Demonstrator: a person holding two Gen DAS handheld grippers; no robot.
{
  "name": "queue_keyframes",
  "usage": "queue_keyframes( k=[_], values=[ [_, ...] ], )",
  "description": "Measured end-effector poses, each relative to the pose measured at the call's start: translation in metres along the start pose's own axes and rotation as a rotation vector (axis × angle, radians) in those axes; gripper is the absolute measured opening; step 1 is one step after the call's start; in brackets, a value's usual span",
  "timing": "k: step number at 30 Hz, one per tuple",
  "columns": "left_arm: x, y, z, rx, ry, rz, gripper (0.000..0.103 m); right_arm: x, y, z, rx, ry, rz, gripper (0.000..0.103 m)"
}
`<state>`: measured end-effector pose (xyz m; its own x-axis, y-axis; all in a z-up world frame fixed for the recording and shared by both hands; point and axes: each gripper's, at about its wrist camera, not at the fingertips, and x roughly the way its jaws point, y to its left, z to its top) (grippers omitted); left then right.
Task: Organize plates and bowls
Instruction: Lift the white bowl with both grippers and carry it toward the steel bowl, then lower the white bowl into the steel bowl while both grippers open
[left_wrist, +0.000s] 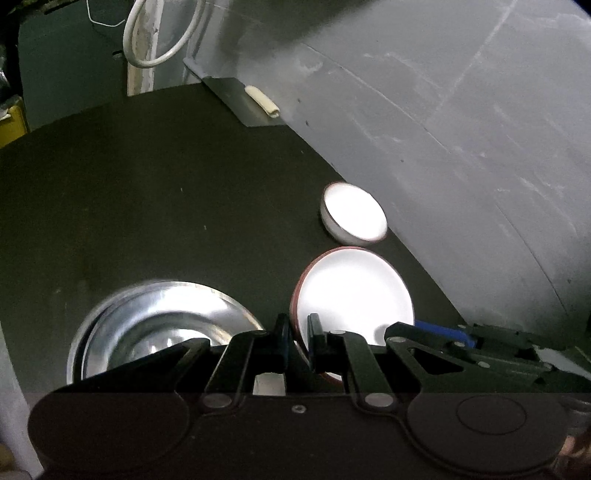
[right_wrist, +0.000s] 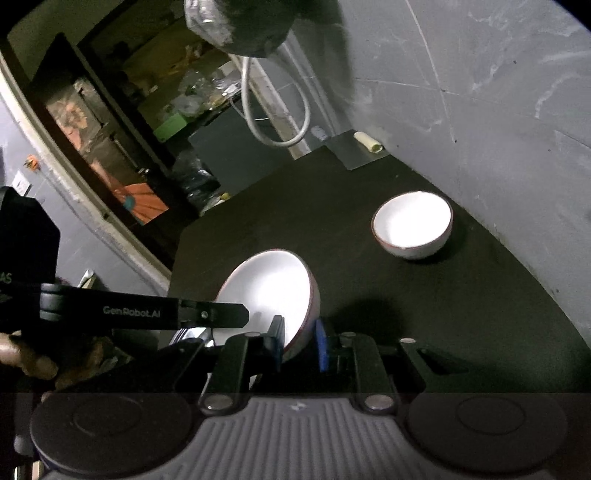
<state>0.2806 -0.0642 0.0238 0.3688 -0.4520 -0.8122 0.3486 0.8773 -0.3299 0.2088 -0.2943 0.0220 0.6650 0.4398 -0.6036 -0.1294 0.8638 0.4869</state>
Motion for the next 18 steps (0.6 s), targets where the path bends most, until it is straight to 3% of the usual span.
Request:
queue_keyframes(
  k=[18],
  values=[
    [-0.021, -0.017, -0.056, 0.074, 0.122, -0.045, 0.011, -0.046, 0.009, -0.048, -0.035, 0.138, 0.045, 0.02]
  ],
)
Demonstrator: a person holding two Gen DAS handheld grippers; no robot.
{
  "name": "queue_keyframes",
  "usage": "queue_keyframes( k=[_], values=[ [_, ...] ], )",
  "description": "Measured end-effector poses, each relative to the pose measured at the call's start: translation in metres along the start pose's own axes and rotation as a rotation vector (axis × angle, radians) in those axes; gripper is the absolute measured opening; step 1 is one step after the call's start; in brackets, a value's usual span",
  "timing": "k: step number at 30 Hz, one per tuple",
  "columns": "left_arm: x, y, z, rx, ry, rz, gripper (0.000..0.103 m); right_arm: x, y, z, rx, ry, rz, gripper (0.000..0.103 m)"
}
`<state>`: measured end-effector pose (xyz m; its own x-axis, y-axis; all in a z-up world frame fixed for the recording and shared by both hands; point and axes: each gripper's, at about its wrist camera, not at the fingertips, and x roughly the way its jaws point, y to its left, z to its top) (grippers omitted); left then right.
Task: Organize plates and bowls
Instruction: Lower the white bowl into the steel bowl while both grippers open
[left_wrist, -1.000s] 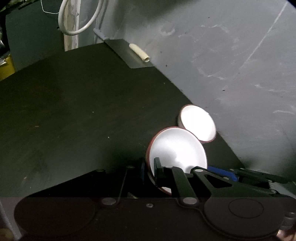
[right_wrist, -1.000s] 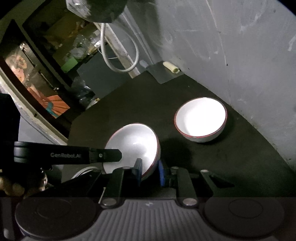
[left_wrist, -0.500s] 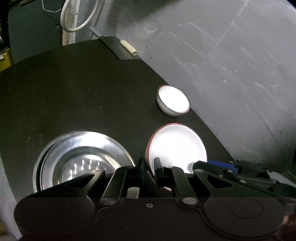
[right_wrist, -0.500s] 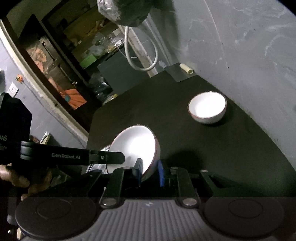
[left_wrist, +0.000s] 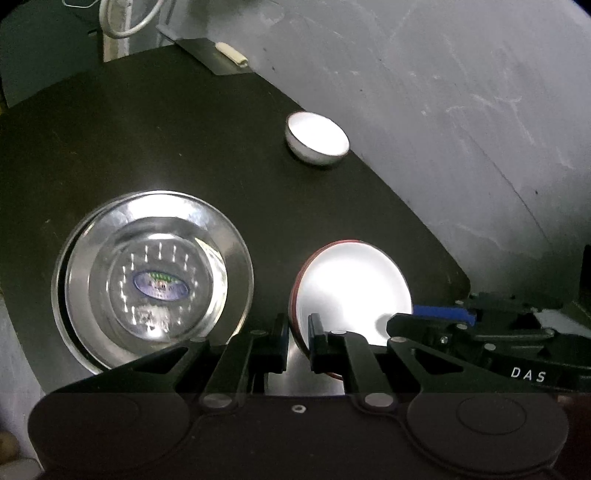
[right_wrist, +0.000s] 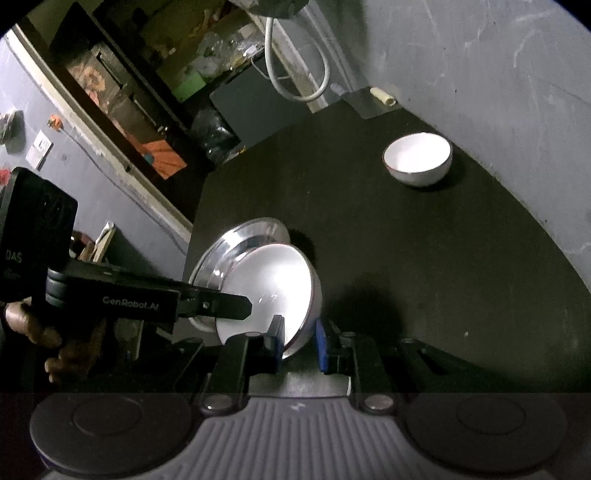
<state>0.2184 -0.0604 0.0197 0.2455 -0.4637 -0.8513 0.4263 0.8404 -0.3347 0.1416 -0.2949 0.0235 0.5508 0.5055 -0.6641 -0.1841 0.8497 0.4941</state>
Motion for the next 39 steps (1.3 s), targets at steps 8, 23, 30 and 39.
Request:
queue_keyframes(
  k=[8, 23, 30, 39],
  values=[
    [0.001, -0.005, -0.015, 0.043, 0.054, -0.004, 0.012, -0.005, 0.003, -0.012, -0.015, 0.057, 0.01, 0.02],
    [0.017, -0.013, -0.031, 0.084, 0.157, 0.014, 0.017, 0.005, 0.005, -0.016, -0.028, 0.138, -0.022, 0.02],
    [0.022, -0.013, -0.034, 0.087, 0.188, 0.022, 0.017, 0.011, 0.005, -0.016, -0.031, 0.162, -0.023, 0.02],
    [0.031, -0.015, -0.033, 0.089, 0.214, 0.02, 0.018, 0.016, 0.007, -0.015, -0.045, 0.189, -0.05, 0.021]
  ],
)
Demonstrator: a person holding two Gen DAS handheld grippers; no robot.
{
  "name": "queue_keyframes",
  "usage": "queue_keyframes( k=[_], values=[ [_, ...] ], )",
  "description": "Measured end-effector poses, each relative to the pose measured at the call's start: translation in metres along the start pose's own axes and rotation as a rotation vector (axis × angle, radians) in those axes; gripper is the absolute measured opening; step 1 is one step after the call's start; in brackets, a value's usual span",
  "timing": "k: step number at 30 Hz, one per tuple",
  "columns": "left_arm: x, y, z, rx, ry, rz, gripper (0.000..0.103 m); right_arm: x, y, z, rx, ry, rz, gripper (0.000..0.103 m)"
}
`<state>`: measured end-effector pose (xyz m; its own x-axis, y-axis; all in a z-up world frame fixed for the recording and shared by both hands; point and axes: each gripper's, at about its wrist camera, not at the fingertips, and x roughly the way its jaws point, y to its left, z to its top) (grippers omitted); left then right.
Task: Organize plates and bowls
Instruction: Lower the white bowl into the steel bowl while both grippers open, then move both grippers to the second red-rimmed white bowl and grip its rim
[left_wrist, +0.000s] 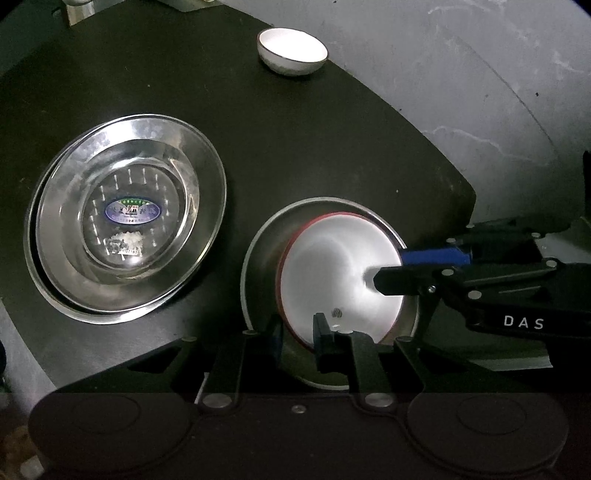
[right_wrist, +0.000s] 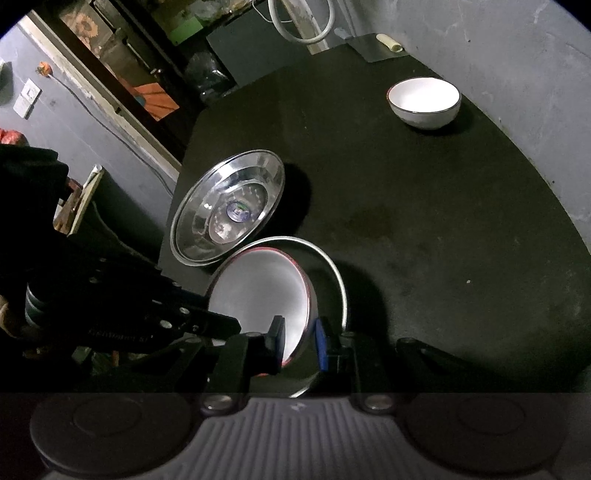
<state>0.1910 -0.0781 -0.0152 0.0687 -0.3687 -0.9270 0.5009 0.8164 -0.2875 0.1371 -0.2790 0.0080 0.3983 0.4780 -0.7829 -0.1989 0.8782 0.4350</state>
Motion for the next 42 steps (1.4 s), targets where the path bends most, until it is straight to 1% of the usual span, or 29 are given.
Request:
queue_keyframes(
  k=[6, 11, 19, 21, 24, 30, 32, 33, 35, 37, 40, 42],
  values=[
    [0.007, 0.0, 0.004, -0.001, 0.012, 0.005, 0.018, 0.003, 0.0, 0.004, -0.007, 0.016, -0.008, 0.022],
    [0.006, 0.0, 0.003, 0.003, 0.013, 0.002, 0.021, 0.004, 0.0, 0.005, -0.012, 0.02, -0.006, 0.025],
    [0.005, 0.002, 0.003, -0.002, 0.01, 0.0, 0.022, 0.005, 0.0, 0.008, -0.016, 0.029, -0.004, 0.025],
    [0.005, 0.003, 0.003, -0.005, 0.01, -0.002, 0.022, 0.005, 0.0, 0.008, -0.016, 0.03, -0.003, 0.027],
    [0.004, 0.004, 0.002, -0.004, 0.009, -0.012, 0.028, 0.005, 0.0, 0.009, -0.02, 0.032, 0.003, 0.032],
    [-0.002, 0.006, 0.002, -0.003, -0.001, -0.043, 0.039, 0.002, 0.002, 0.011, -0.021, 0.028, 0.016, 0.038],
    [-0.006, 0.007, 0.003, -0.004, -0.011, -0.053, 0.047, 0.0, 0.002, 0.011, -0.021, 0.02, 0.023, 0.042],
    [-0.008, 0.007, 0.003, -0.003, -0.018, -0.059, 0.049, -0.002, 0.002, 0.012, -0.021, 0.014, 0.028, 0.043],
    [-0.014, 0.008, 0.004, 0.001, -0.029, -0.068, 0.055, -0.005, 0.003, 0.013, -0.021, 0.008, 0.031, 0.044],
    [-0.02, 0.009, 0.004, 0.005, -0.042, -0.071, 0.058, -0.008, 0.002, 0.013, -0.018, -0.002, 0.031, 0.045],
    [-0.029, 0.01, 0.004, 0.01, -0.066, -0.062, 0.065, -0.015, -0.001, 0.015, -0.011, -0.032, 0.023, 0.049],
    [-0.035, 0.011, 0.005, 0.006, -0.087, -0.054, 0.067, -0.021, -0.004, 0.017, 0.002, -0.06, 0.018, 0.055]
  ],
)
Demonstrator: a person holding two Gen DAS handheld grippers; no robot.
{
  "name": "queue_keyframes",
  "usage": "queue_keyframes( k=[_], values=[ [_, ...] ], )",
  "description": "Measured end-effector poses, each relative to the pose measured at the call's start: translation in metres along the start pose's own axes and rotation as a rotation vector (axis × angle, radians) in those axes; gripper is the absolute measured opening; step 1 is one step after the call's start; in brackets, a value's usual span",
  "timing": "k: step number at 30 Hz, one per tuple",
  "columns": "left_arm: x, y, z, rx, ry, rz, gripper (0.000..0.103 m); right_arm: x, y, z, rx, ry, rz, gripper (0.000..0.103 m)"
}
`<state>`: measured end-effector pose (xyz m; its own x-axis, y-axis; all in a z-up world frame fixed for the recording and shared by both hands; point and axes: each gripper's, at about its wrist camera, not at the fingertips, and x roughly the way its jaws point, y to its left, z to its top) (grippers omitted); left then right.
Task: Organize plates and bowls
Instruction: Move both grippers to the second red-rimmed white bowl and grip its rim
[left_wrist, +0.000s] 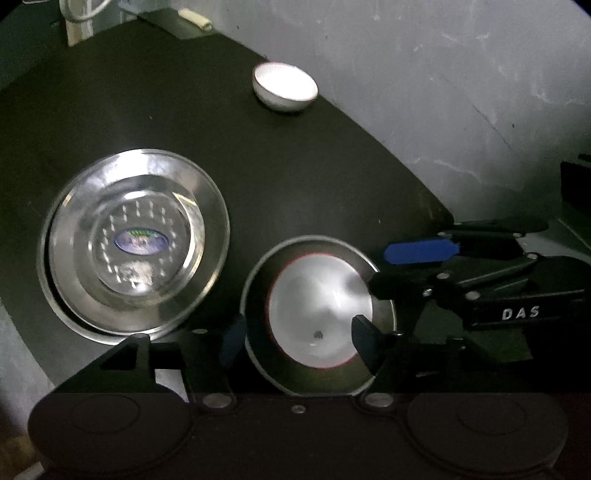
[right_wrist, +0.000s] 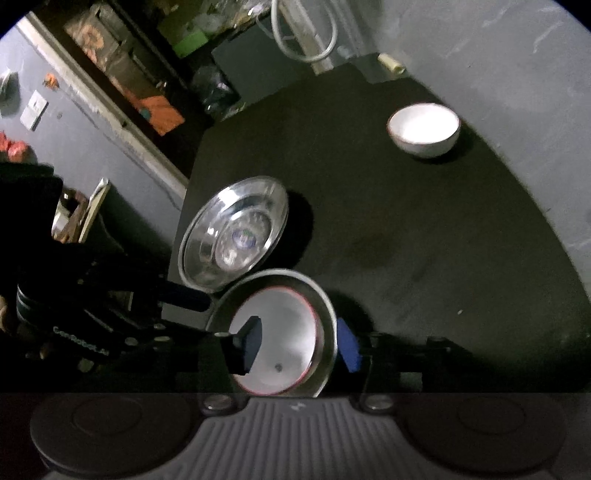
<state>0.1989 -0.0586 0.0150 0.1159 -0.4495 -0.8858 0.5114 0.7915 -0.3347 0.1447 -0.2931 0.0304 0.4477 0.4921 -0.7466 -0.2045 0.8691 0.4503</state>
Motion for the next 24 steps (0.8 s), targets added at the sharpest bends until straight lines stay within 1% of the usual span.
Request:
queue_keyframes(
  k=[1, 3, 5, 7, 9, 10, 11, 14, 17, 21, 24],
  values=[
    [-0.003, -0.001, 0.001, -0.003, -0.01, 0.004, 0.069, -0.002, -0.002, 0.002, 0.005, -0.012, -0.004, 0.057],
    [-0.007, 0.001, 0.005, -0.01, -0.038, 0.015, 0.077, -0.006, -0.004, 0.005, 0.011, -0.038, -0.021, 0.067],
    [-0.009, 0.003, 0.01, -0.024, -0.075, 0.034, 0.092, -0.007, -0.007, 0.007, 0.015, -0.057, -0.04, 0.074],
    [-0.01, 0.006, 0.016, -0.046, -0.107, 0.056, 0.102, -0.009, -0.01, 0.009, 0.021, -0.078, -0.052, 0.081],
    [-0.009, 0.01, 0.024, -0.07, -0.115, 0.077, 0.102, -0.01, -0.013, 0.011, 0.028, -0.101, -0.064, 0.09],
    [-0.008, 0.012, 0.028, -0.074, -0.121, 0.082, 0.102, -0.01, -0.015, 0.012, 0.03, -0.113, -0.069, 0.093],
    [-0.007, 0.013, 0.032, -0.072, -0.135, 0.085, 0.102, -0.01, -0.017, 0.013, 0.032, -0.125, -0.076, 0.098],
    [-0.005, 0.014, 0.044, -0.058, -0.196, 0.119, 0.102, -0.008, -0.025, 0.021, 0.056, -0.17, -0.093, 0.103],
    [-0.002, 0.017, 0.063, -0.06, -0.257, 0.157, 0.102, -0.005, -0.036, 0.031, 0.105, -0.233, -0.128, 0.103],
    [0.008, 0.024, 0.099, -0.072, -0.338, 0.226, 0.102, 0.008, -0.054, 0.047, 0.21, -0.304, -0.198, 0.103],
    [0.024, 0.027, 0.129, -0.074, -0.376, 0.273, 0.102, 0.022, -0.069, 0.062, 0.274, -0.352, -0.243, 0.103]
  ],
)
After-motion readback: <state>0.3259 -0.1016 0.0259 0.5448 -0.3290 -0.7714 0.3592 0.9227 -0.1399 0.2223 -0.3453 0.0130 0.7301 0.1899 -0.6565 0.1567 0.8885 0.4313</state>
